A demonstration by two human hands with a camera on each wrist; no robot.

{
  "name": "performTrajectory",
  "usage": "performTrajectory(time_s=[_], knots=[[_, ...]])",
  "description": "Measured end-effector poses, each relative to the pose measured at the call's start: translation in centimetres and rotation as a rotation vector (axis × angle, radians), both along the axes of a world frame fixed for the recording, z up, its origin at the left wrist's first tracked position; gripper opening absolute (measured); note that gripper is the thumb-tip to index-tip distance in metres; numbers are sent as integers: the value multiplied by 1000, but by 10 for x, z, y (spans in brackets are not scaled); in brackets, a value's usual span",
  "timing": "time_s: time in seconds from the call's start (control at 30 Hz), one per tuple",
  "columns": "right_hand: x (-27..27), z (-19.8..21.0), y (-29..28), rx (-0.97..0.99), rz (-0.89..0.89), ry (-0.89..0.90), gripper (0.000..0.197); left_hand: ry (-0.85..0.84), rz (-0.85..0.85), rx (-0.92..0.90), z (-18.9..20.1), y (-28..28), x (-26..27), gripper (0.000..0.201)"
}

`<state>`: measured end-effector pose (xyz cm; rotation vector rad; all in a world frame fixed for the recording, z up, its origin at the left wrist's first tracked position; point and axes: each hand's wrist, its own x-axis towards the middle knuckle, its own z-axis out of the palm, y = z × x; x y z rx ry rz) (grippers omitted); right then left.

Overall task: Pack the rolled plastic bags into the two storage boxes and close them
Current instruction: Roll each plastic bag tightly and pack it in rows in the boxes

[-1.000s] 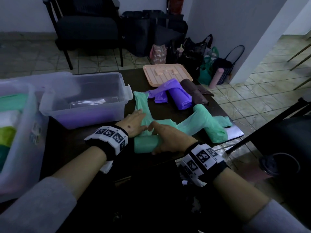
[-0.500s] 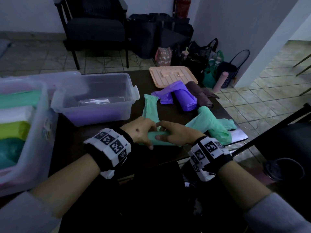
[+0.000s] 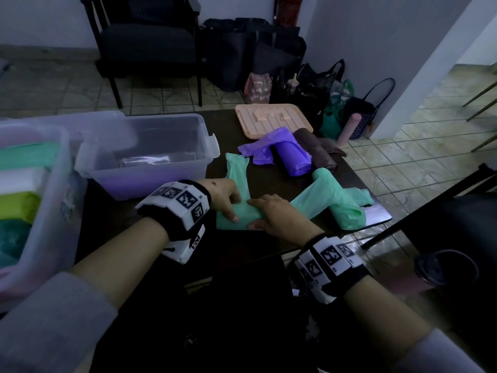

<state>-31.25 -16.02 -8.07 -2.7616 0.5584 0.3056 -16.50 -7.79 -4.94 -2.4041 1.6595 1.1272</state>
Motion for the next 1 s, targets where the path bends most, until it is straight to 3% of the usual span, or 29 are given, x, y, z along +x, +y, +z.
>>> performTrajectory(time_s=[0.07,0.2,0.3,0.43,0.6,0.73,0.83,0.93,1.0], knots=[[3,-1,-5,79,-50,-5,63,-41,64,-134,1,3,1,65],[6,0,-14,219,-110,21,50,-65,98,-261,-8,6,1,42],[7,0,-17,166,-81,18,52,-91,96,-201,-13,5,-1,49],[6,-9,-12,111,-131,-52,56,-118,8,-102,-10,7,-3,77],[-2,-11,4,-61,-102,-269,46,-113,5,-146,-7,5,-1,65],[-6,-18,20,-157,-11,-242,58,-31,-10,-43,-3,3,7,62],[-5,-19,22,-123,-7,-235,58,44,-6,-8,-5,6,13,61],[-2,-15,16,-64,-6,-200,58,28,84,-165,-6,11,13,64],[1,-12,10,-32,-3,-164,56,-32,112,-295,-4,14,10,51]])
